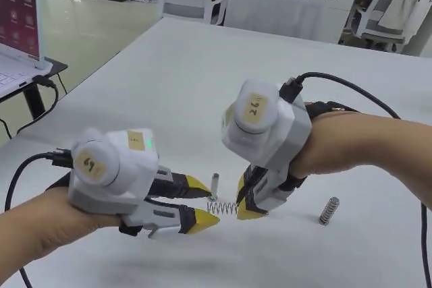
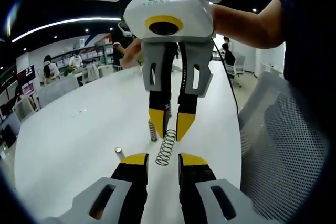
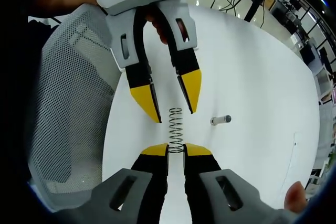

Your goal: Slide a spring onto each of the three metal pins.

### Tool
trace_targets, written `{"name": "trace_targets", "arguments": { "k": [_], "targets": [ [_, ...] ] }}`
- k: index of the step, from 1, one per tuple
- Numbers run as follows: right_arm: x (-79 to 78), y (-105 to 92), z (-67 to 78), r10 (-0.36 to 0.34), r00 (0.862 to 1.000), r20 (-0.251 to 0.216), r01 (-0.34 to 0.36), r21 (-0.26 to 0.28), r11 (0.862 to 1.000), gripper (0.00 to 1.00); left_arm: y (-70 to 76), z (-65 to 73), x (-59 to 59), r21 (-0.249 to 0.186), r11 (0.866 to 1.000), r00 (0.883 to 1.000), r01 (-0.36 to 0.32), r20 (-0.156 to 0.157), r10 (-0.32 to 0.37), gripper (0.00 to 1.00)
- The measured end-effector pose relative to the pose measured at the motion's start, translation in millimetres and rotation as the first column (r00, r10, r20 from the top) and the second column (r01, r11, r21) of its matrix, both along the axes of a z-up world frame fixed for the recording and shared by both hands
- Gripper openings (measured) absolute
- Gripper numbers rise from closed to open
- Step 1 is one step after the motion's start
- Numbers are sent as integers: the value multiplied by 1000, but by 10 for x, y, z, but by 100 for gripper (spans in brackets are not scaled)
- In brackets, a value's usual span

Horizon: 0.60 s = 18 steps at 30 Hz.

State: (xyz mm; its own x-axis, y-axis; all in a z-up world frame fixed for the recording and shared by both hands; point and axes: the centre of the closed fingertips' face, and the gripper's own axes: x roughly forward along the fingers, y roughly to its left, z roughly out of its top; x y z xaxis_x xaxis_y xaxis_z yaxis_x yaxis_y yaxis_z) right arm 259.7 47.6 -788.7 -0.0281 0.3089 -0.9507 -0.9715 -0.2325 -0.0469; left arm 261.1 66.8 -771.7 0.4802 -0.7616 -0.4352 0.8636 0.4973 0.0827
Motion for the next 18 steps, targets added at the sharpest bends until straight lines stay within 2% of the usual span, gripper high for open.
{"name": "trace_targets", "arguments": {
  "k": [8,18],
  "targets": [
    [-37,-8,27,12,1000,-2,-12,0,1000,8,-32,15,-23,2,1000,1000,19,9,-19,5],
    [-54,-19,50,24,1000,-2,-24,6,1000,8,-60,-5,-54,21,999,999,41,15,-41,4]
  ]
}}
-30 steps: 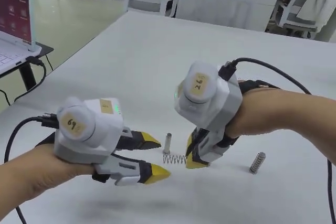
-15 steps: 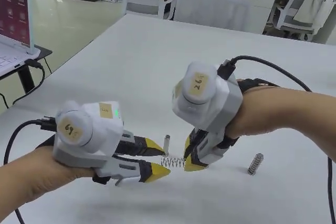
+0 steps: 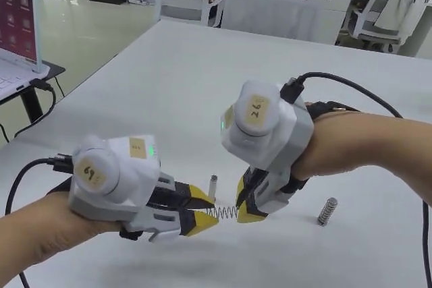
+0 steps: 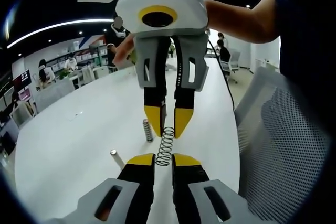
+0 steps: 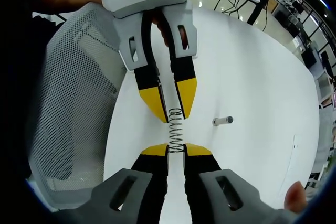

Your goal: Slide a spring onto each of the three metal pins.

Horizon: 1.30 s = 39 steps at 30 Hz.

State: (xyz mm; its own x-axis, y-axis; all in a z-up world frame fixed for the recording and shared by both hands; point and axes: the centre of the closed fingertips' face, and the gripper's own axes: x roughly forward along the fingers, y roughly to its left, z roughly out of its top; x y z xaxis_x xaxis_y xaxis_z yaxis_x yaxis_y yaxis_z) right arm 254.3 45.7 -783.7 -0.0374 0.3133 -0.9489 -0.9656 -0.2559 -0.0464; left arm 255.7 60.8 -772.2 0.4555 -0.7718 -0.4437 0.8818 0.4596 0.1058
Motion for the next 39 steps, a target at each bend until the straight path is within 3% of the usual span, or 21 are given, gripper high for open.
{"name": "trace_targets", "arguments": {
  "k": [20,39],
  "targets": [
    [-21,3,67,-7,1000,-12,7,18,1000,8,-23,-25,-20,58,998,999,35,36,-37,3],
    [-82,134,271,27,999,28,-29,52,998,8,-17,-33,-24,55,998,999,31,29,-33,2]
  ]
}}
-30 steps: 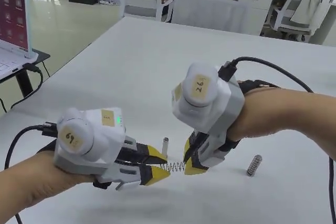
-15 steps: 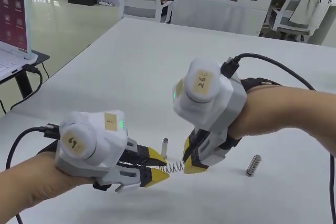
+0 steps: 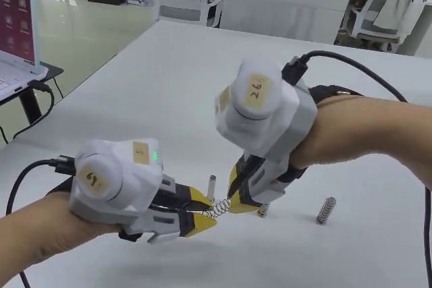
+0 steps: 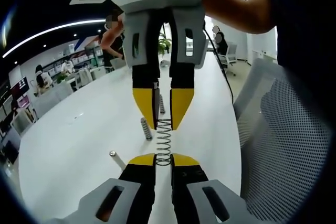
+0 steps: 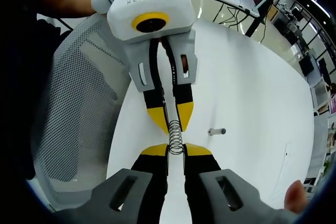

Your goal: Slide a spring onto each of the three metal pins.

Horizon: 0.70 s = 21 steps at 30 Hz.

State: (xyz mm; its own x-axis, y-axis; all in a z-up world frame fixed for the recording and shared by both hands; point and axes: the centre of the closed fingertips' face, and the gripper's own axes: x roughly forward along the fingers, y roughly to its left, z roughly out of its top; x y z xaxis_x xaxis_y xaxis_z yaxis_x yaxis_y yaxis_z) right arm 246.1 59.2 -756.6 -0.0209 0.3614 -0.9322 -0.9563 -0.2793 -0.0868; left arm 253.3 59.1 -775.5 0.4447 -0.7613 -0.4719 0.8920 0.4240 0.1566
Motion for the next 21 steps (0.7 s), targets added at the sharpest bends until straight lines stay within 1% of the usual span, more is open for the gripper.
{"name": "trace_targets", "arguments": {
  "k": [7,11,18,20,21],
  "targets": [
    [-38,71,77,15,1000,11,-16,26,1000,8,-2,17,-1,-8,1000,1000,-1,2,1,2],
    [-34,100,96,15,1000,14,-16,39,999,8,-2,32,6,-12,1000,1000,-3,5,3,2],
    [-19,109,89,-1,1000,2,1,50,999,8,19,36,10,-18,1000,1000,-10,-1,10,2],
    [-3,117,90,-10,1000,-6,11,60,998,9,27,45,18,-28,1000,1000,-15,-2,15,2],
    [1,123,89,-16,1000,-13,17,66,998,9,26,63,21,-42,999,1000,-16,-5,16,2]
  ]
}}
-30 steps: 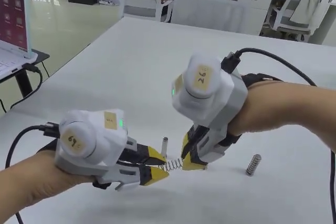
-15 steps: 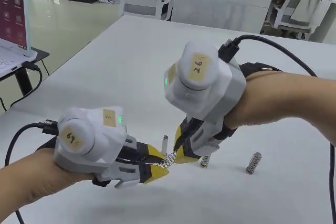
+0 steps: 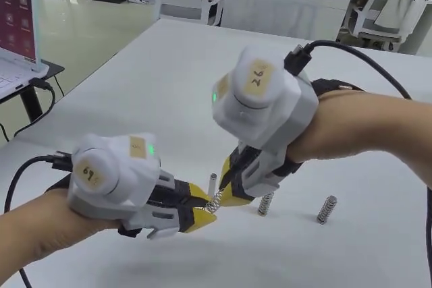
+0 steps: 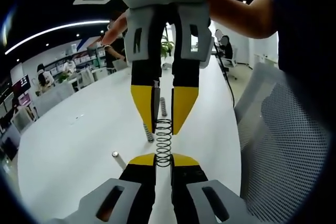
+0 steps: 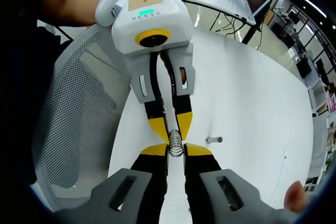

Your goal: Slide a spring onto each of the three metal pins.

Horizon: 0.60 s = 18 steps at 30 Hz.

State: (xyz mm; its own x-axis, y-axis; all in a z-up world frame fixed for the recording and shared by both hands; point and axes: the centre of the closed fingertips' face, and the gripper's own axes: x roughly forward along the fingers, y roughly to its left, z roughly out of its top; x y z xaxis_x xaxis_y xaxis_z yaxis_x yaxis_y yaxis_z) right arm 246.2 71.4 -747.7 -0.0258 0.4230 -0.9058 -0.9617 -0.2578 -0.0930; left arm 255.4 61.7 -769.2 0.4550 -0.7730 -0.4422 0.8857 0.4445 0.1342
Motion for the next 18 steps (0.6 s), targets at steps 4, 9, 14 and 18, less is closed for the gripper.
{"name": "trace_targets", "arguments": {
  "k": [4,9,14,18],
  "targets": [
    [5,6,-32,-10,1000,-13,10,8,1000,10,2,20,9,-9,1000,1000,-4,3,4,2],
    [10,12,-54,-18,1000,-21,18,16,1000,9,2,31,4,-18,1000,1000,-4,4,4,2],
    [20,27,-58,-26,999,-27,27,31,999,9,0,80,16,-42,999,1000,-9,8,10,2],
    [19,38,-52,-31,999,-35,33,41,999,9,-16,105,13,-52,999,1000,-9,9,9,2]
  ]
}}
